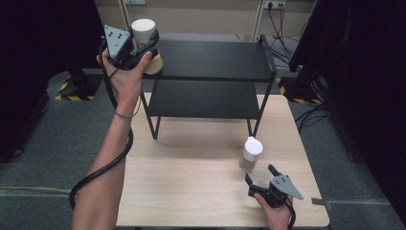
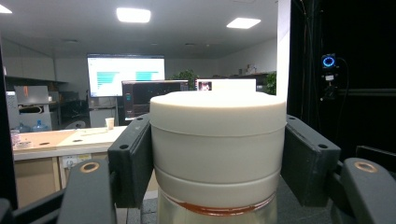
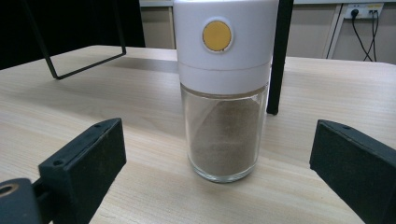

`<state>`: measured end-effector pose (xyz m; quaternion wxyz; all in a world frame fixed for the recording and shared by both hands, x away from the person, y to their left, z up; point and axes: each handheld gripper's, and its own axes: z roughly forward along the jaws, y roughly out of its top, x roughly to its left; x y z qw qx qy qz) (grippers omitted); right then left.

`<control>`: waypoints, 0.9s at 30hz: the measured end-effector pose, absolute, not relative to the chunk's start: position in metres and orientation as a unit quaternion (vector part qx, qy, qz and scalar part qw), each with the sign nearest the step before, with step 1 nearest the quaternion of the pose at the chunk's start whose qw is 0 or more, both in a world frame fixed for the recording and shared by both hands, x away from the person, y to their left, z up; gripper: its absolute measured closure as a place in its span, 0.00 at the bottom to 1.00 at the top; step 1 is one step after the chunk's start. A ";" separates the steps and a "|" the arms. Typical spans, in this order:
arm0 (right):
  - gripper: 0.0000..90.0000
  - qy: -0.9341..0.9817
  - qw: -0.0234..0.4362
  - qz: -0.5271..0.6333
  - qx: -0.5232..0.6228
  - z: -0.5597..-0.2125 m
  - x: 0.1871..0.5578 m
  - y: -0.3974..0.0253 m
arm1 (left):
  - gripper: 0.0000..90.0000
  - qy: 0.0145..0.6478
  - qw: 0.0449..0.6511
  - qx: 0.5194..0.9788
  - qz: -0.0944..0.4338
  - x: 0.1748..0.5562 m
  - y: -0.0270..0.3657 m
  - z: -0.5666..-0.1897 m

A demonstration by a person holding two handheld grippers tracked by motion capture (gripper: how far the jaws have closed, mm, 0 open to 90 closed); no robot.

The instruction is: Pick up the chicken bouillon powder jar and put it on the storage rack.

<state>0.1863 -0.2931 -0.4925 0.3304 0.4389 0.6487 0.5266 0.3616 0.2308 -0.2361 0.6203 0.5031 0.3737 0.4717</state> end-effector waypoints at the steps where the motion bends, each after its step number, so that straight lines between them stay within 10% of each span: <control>1: 0.04 0.649 0.331 0.527 0.439 -0.493 0.186 -0.293 | 0.37 0.374 0.621 0.502 0.472 0.363 0.231 -0.237; 16: 0.04 0.651 0.332 0.526 0.436 -0.492 0.187 -0.293 | 0.36 0.377 0.629 0.499 0.463 0.367 0.232 -0.238; 27: 0.04 0.652 0.330 0.525 0.436 -0.492 0.188 -0.293 | 0.13 0.376 0.634 0.487 0.468 0.357 0.233 -0.243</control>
